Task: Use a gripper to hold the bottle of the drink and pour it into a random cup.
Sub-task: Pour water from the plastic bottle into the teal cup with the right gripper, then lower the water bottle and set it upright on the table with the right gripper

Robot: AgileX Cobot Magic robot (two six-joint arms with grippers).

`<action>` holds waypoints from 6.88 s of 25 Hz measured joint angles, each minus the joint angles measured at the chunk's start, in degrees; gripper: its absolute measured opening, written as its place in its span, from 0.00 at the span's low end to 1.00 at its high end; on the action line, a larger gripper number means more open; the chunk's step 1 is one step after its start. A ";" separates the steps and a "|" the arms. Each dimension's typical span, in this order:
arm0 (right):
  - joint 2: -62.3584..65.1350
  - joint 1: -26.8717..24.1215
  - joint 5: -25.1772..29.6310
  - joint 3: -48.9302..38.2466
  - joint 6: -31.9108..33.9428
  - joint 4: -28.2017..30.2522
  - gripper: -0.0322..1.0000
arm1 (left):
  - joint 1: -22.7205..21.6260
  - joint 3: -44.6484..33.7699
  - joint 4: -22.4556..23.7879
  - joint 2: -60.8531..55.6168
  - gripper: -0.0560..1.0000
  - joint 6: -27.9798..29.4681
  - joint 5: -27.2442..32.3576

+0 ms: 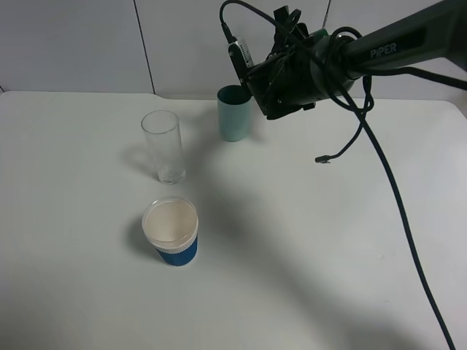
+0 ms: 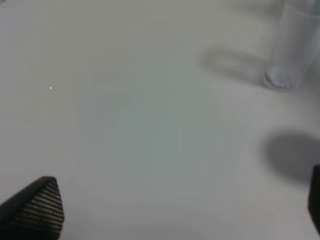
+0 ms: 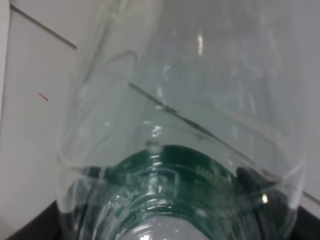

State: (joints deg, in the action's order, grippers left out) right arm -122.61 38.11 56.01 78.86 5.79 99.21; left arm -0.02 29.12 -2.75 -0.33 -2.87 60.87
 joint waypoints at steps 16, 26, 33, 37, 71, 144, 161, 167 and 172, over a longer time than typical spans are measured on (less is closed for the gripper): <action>0.00 0.49 0.66 0.00 -0.52 0.00 0.56 | 0.00 0.00 0.00 0.00 0.99 0.00 0.00; 0.00 0.55 1.40 0.00 -2.58 0.00 0.56 | 0.00 0.00 0.00 0.00 0.99 0.00 0.00; 0.00 0.55 1.51 0.00 -2.94 0.00 0.56 | 0.00 0.00 0.00 0.00 0.99 0.00 0.00; 0.00 0.55 1.51 0.00 -1.88 0.00 0.56 | 0.00 0.00 0.00 0.00 0.99 0.00 0.00; 2.48 -0.58 -6.66 0.00 42.01 -17.55 0.56 | 0.00 0.00 0.00 0.00 0.99 0.00 0.00; 16.60 -21.80 -81.67 -28.43 -1.71 -69.00 0.56 | 0.00 0.00 0.00 0.00 0.99 0.00 0.00; 13.93 -23.93 -85.23 -28.43 -14.67 -90.94 0.56 | 0.00 0.00 0.00 0.00 0.99 0.00 0.00; 11.16 -24.00 -91.61 -28.43 -16.35 -92.40 0.56 | 0.00 0.00 0.00 0.00 0.99 0.00 0.00; 8.56 -24.00 -99.20 -28.48 -16.48 -92.29 0.56 | 0.00 0.00 0.00 0.00 0.99 0.00 0.00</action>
State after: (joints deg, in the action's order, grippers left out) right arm -114.06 14.10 -43.19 50.39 -10.69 6.92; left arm -0.02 29.12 -2.75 -0.33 -2.87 60.87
